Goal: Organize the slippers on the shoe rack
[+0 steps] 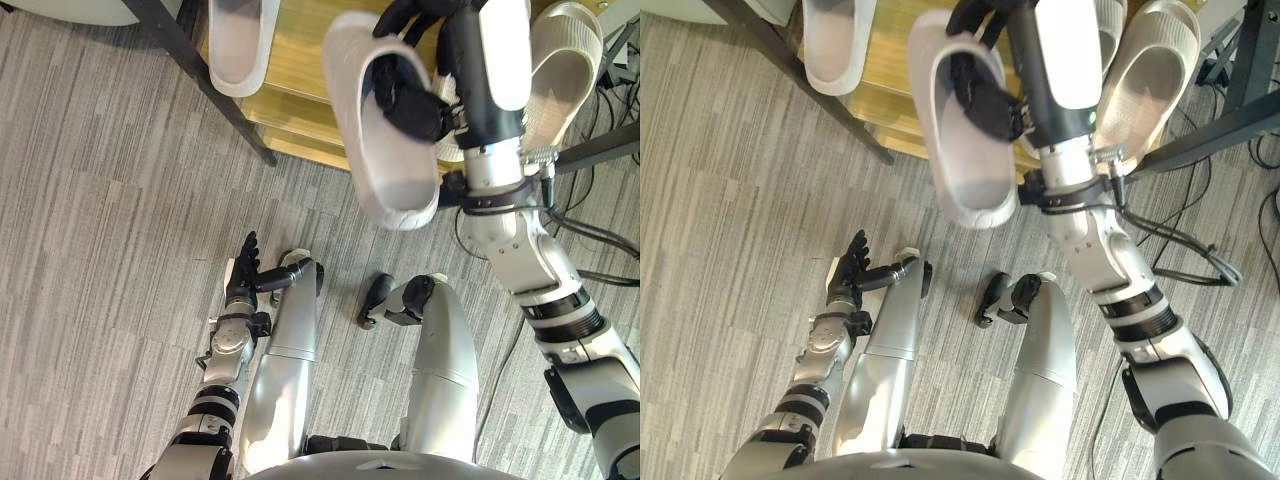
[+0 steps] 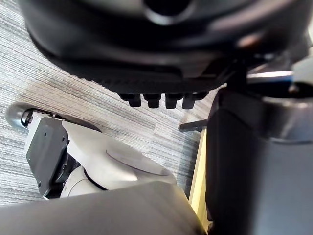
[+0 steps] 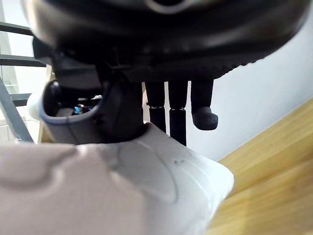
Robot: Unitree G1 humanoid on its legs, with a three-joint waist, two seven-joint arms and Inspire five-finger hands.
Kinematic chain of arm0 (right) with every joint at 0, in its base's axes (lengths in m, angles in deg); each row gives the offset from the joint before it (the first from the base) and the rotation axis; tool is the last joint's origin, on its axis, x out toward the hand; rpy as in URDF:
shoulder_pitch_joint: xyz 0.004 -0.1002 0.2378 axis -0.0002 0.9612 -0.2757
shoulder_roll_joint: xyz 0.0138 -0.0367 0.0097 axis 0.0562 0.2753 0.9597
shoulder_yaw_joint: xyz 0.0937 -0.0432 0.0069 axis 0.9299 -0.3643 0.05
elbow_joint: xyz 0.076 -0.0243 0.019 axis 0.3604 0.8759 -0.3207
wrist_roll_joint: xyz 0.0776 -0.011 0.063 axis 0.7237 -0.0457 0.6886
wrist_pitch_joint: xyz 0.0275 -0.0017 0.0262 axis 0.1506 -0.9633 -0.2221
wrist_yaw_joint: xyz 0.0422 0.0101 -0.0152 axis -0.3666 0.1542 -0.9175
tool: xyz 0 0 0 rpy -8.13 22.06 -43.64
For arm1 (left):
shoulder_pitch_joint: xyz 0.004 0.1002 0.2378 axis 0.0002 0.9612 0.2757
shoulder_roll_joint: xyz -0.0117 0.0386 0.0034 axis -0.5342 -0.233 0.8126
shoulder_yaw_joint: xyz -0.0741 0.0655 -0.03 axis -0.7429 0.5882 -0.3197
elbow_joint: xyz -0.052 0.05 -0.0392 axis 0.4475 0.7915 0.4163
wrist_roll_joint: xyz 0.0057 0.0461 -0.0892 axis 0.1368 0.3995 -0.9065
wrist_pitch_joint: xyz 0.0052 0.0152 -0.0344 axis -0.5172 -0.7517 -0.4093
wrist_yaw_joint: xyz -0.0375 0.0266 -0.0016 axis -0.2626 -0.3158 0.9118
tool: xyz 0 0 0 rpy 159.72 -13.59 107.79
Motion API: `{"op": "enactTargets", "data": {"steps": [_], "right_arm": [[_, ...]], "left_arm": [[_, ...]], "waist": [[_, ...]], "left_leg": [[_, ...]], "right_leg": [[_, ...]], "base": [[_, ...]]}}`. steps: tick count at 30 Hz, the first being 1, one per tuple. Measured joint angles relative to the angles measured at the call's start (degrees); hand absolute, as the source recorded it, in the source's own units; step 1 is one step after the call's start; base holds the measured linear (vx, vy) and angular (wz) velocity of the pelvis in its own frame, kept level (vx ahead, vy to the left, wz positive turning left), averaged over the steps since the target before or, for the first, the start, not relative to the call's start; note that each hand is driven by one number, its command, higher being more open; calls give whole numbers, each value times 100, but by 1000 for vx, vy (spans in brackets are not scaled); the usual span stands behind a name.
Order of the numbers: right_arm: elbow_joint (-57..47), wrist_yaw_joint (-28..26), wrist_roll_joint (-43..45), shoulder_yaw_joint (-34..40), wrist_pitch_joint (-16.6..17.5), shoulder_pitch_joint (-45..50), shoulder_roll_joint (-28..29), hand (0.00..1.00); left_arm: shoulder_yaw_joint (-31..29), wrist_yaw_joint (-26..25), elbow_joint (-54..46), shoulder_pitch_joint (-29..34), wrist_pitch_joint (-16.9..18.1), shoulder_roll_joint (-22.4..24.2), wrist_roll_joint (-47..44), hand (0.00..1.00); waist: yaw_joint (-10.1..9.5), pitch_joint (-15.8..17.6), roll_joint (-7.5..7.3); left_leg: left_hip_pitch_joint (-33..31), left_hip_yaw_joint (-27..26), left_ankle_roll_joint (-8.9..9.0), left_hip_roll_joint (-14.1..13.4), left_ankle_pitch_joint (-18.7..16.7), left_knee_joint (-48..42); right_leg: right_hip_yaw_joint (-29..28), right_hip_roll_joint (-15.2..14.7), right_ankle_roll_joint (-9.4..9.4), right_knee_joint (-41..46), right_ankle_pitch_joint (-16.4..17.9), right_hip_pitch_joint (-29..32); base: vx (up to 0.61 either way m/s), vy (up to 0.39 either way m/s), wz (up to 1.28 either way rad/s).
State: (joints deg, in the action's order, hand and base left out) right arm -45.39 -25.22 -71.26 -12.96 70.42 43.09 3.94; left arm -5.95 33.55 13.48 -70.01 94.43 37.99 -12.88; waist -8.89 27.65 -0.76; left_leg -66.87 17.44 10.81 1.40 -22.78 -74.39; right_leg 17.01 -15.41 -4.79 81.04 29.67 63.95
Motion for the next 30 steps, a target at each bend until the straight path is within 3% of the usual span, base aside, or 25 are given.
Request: {"op": "enactTargets", "data": {"steps": [16, 17, 30], "right_arm": [[2093, 275, 8, -3, -346, -1207, 155, 0], [2141, 330, 12, -4, -393, -1270, 231, 100], [2881, 578, 471, 118, -541, -1603, 781, 100]], "left_arm": [[388, -199, -226, -2, 36, 25, -1, 100], [424, -242, -238, -2, 36, 31, -1, 100], [426, -623, -131, 2, 4, 156, -2, 100]], "waist": [[-310, -147, -136], [-332, -149, -138], [-481, -236, -181]], "left_leg": [[-382, 262, 119, 231, 52, -101], [-392, 266, 119, 253, 52, -110], [-441, 352, 163, 338, 75, -166]], "right_leg": [[359, -309, -118, 281, 317, 128], [367, -336, -128, 309, 340, 130], [496, -446, -161, 410, 438, 74]], "base": [[50, -49, 15], [31, -37, 10], [24, -27, 6]]}}
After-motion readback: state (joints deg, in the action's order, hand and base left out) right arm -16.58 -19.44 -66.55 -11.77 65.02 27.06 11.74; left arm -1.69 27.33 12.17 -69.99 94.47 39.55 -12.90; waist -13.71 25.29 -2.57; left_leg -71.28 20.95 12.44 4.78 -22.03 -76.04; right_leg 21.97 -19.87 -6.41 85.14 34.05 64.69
